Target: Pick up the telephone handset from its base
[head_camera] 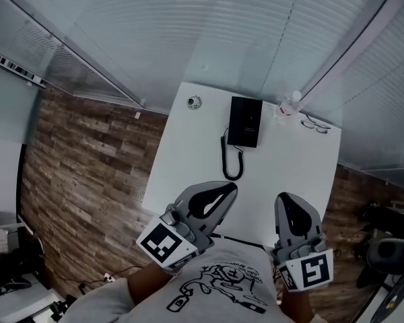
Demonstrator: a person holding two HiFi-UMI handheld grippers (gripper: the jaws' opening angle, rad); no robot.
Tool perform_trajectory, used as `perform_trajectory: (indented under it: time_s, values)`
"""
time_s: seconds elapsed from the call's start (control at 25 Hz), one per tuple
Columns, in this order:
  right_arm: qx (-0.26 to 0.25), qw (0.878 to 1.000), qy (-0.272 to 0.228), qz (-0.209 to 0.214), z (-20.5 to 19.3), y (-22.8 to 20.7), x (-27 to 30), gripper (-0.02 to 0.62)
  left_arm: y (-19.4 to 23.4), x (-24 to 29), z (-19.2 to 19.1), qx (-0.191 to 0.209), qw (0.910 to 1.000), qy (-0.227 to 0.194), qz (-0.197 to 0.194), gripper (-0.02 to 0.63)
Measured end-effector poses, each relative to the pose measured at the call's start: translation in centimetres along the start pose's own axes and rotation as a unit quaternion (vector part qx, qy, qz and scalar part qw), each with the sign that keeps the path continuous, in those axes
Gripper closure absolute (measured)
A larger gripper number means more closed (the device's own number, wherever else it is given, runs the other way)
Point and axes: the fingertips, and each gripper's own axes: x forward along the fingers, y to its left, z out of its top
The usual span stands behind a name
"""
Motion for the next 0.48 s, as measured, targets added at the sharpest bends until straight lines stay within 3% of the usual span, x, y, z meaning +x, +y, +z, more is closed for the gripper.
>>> perform_trajectory:
  time_s: [0.48]
  values:
    - [-0.022,1.0,0.009,0.002,-1.7,-1.6,3.3,0.584,3.1,2.7,-2.0,-0.006,0.9999,0.014,0.002,0.597]
